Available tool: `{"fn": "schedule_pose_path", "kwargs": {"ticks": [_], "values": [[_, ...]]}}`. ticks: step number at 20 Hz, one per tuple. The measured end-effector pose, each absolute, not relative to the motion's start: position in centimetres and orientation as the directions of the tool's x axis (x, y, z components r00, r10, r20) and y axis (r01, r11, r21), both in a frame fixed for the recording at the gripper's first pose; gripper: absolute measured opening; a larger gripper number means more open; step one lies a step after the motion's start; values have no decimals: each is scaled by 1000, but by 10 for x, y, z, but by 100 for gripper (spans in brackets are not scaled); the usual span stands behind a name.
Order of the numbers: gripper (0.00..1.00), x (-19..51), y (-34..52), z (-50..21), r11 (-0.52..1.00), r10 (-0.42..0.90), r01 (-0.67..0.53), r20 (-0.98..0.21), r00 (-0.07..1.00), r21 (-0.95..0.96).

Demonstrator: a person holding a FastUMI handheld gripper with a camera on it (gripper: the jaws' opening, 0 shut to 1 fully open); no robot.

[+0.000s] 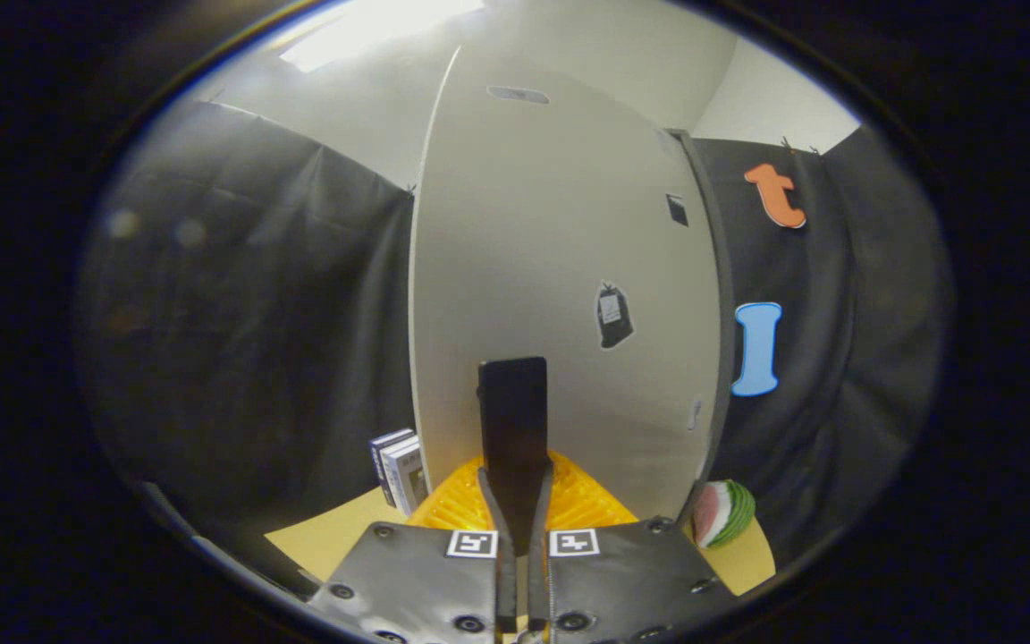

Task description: Open the shoe cabinet door, grab the shoes and put them into the shoe cabinet, then close the shoe cabinet door.

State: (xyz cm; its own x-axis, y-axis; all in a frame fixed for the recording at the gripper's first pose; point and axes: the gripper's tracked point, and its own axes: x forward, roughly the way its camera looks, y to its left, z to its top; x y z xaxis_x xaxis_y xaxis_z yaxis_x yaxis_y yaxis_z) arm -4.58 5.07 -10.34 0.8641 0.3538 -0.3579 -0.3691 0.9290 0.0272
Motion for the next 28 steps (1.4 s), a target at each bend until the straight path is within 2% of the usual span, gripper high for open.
{"fn": "schedule_pose_path", "kwargs": {"ticks": [17, 23, 28], "values": [[4, -61, -94, -72, 986, 127, -156, -360, 924, -52], [4, -52, -134, -71, 992, 83, -111, -351, 933, -63], [3, -47, -158, -73, 994, 98, -109, -363, 927, -10]]}}
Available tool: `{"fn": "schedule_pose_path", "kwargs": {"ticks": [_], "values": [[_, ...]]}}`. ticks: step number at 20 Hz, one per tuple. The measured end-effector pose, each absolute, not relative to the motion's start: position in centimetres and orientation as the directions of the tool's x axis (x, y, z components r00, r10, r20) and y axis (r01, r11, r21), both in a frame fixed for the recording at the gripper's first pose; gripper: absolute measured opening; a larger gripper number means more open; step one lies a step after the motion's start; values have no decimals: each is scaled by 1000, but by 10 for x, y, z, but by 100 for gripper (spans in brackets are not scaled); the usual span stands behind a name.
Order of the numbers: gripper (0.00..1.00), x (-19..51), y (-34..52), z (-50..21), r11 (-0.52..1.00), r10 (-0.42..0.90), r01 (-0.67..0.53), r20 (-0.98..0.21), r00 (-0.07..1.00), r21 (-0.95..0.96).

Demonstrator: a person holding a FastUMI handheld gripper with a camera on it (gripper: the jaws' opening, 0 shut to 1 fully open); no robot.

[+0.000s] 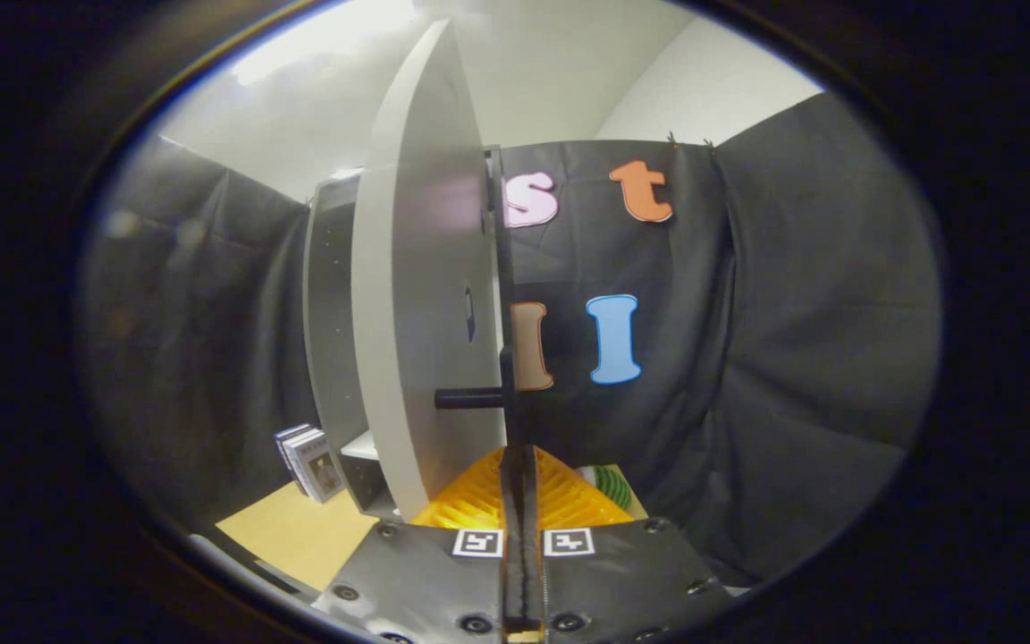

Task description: Open the shoe cabinet door, grab the shoes and put them into the shoe cabinet, then close the shoe cabinet door.

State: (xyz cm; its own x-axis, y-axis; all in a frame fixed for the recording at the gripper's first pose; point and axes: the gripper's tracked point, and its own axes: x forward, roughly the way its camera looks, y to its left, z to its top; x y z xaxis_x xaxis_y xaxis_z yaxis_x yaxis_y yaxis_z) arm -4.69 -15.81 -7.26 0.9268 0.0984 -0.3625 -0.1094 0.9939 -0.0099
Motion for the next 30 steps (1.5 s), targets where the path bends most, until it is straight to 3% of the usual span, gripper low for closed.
{"fn": "schedule_pose_path", "kwargs": {"ticks": [5, 18, 28, 30], "values": [[3, -49, -158, -72, 987, 133, -155, -366, 921, -32], [2, -128, -123, -49, 986, 43, -92, -325, 945, -136], [7, -130, 7, -179, 995, 71, -99, -516, 854, -26], [31, -136, 17, -213, 996, 53, -84, -568, 821, -27]]}}
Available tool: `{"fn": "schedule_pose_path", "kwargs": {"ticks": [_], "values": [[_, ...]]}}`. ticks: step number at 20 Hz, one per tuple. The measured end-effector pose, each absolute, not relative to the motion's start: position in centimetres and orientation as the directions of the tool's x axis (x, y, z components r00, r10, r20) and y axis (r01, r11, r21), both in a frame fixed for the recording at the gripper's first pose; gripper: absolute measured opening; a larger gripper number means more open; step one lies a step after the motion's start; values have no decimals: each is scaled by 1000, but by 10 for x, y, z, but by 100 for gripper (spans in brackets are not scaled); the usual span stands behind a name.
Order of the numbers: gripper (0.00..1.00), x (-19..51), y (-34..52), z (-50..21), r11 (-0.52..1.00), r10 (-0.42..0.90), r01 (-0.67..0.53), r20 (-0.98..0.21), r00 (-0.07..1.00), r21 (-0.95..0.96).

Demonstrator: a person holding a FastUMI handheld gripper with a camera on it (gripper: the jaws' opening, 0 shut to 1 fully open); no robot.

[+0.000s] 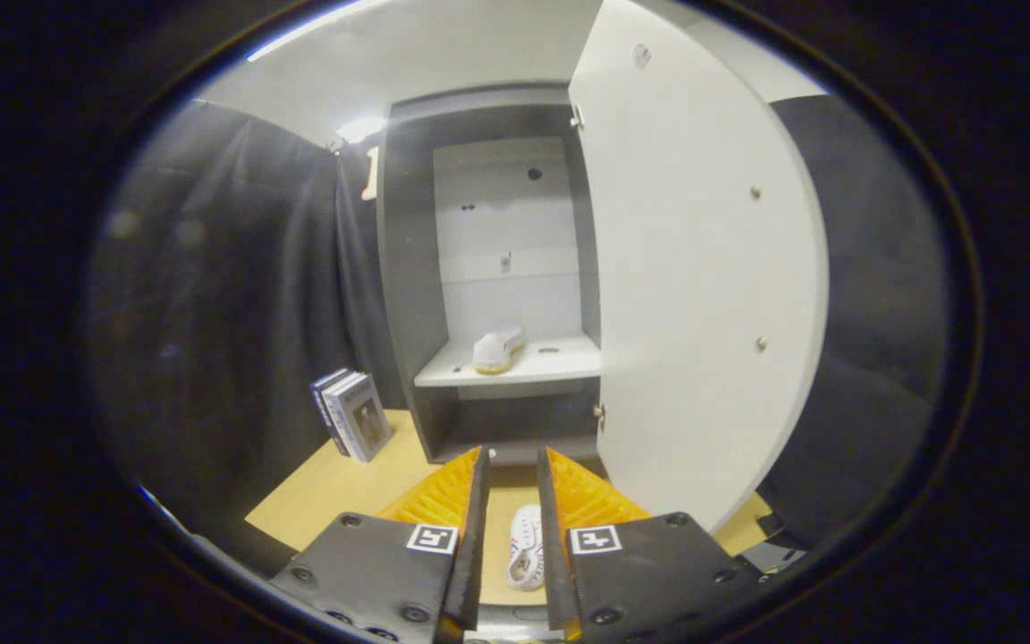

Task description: Open the shoe cabinet door, grab the shoes and put them into the shoe cabinet, then close the shoe cabinet door.

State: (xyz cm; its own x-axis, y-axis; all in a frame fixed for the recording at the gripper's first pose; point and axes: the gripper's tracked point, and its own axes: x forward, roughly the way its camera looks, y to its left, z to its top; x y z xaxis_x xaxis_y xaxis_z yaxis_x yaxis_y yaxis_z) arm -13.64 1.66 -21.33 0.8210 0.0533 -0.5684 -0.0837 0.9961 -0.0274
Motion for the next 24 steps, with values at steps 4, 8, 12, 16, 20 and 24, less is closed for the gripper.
{"fn": "schedule_pose_path", "kwargs": {"ticks": [4, 8, 12, 16, 20, 24], "values": [[29, -148, 29, -281, 998, 33, -55, -651, 759, -14], [27, -162, 25, -356, 999, 10, -30, -727, 687, -15], [26, -179, 15, -439, 999, -18, -11, -802, 597, -30], [26, -190, 4, -505, 1000, -30, 13, -851, 524, -28], [26, -192, -6, -547, 999, -51, 34, -873, 484, -39], [25, -188, -3, -568, 999, -48, 25, -883, 468, -41]]}}
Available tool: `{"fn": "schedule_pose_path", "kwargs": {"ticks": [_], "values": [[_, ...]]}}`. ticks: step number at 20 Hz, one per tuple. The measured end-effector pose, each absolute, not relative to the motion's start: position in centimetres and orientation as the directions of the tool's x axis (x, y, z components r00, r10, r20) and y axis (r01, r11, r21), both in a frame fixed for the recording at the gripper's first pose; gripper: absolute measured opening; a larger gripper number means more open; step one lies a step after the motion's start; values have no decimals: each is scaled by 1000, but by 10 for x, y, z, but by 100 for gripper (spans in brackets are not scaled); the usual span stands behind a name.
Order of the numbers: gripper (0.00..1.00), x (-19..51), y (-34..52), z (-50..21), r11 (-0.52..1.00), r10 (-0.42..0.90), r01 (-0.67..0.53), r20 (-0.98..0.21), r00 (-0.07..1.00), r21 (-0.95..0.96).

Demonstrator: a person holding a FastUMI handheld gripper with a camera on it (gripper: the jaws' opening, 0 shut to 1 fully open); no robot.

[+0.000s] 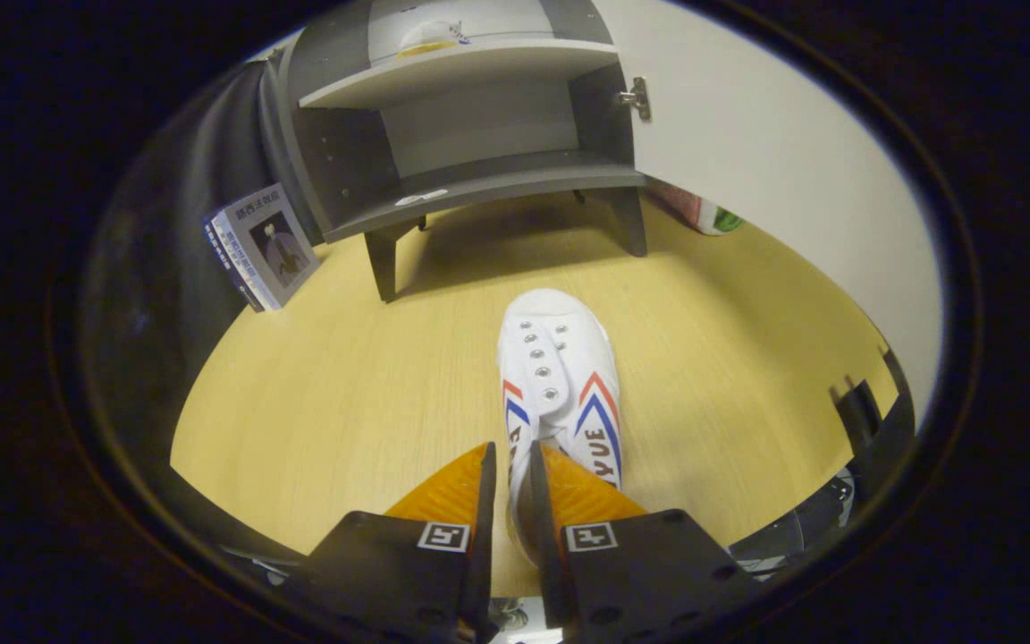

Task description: Open the shoe cabinet door, grab the shoes and put them into the shoe cabinet, then close the shoe cabinet door.

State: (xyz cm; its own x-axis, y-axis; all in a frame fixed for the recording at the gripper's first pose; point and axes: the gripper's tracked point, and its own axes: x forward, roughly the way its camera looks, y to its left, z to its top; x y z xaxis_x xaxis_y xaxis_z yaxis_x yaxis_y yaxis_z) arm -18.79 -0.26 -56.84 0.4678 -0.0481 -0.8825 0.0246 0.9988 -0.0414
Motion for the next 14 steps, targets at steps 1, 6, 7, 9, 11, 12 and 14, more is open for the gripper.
{"fn": "schedule_pose_path", "kwargs": {"ticks": [1, 6, 7, 9, 11, 12, 14], "values": [[25, -185, -4, -572, 999, -55, 24, -881, 470, -49], [25, -170, -7, -588, 998, -65, 15, -874, 482, -66], [24, -166, -7, -590, 998, -63, 12, -871, 487, -65], [24, -163, -5, -589, 998, -55, 3, -862, 503, -62], [24, -163, -2, -590, 998, -47, 0, -852, 522, -55], [24, -162, -3, -594, 998, -49, -2, -847, 529, -59], [13, -161, -1, -591, 998, -40, -14, -833, 552, -57]]}}
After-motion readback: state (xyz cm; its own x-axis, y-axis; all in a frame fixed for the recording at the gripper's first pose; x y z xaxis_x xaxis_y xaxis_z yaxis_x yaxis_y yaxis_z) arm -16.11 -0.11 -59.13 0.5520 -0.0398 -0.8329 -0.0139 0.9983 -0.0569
